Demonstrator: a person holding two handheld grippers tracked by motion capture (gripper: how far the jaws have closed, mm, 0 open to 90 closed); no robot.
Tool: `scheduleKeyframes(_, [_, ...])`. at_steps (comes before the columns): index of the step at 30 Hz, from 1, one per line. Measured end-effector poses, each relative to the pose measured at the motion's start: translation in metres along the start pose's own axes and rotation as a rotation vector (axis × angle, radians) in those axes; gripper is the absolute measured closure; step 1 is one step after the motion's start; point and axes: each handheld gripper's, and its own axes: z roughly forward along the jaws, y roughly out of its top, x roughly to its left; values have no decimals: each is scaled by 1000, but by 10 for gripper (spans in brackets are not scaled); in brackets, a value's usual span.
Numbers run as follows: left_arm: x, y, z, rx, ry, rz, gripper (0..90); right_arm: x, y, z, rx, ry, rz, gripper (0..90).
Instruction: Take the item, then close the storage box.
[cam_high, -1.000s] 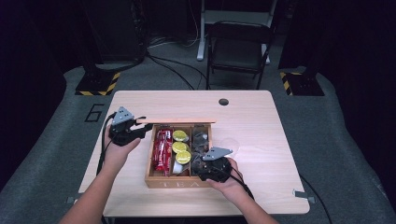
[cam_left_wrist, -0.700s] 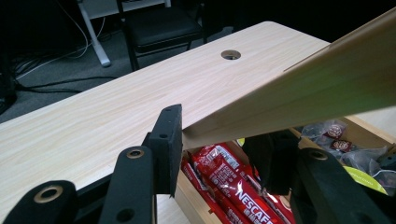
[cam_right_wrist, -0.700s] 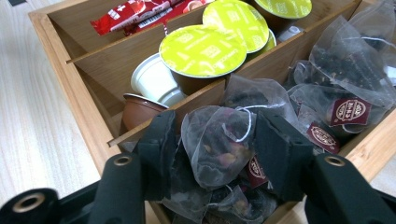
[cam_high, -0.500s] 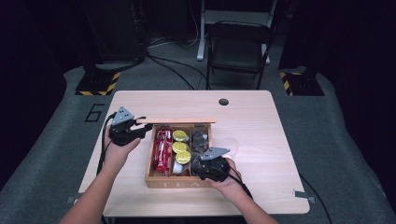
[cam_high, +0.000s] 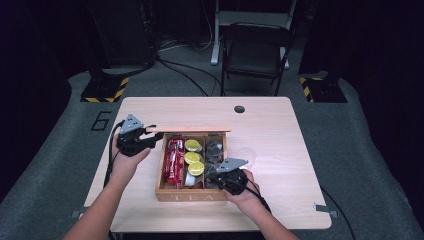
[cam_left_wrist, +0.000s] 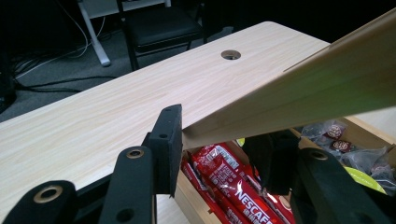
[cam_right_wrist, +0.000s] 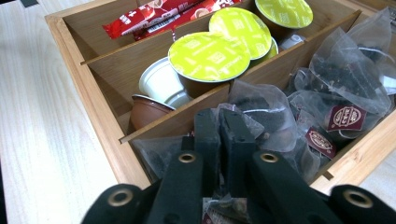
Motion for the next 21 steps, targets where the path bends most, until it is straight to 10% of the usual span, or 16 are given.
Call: scheduleKeyframes(21, [-1,0,0,1,2,-1,567,-4,17,-25,-84,21,10,900])
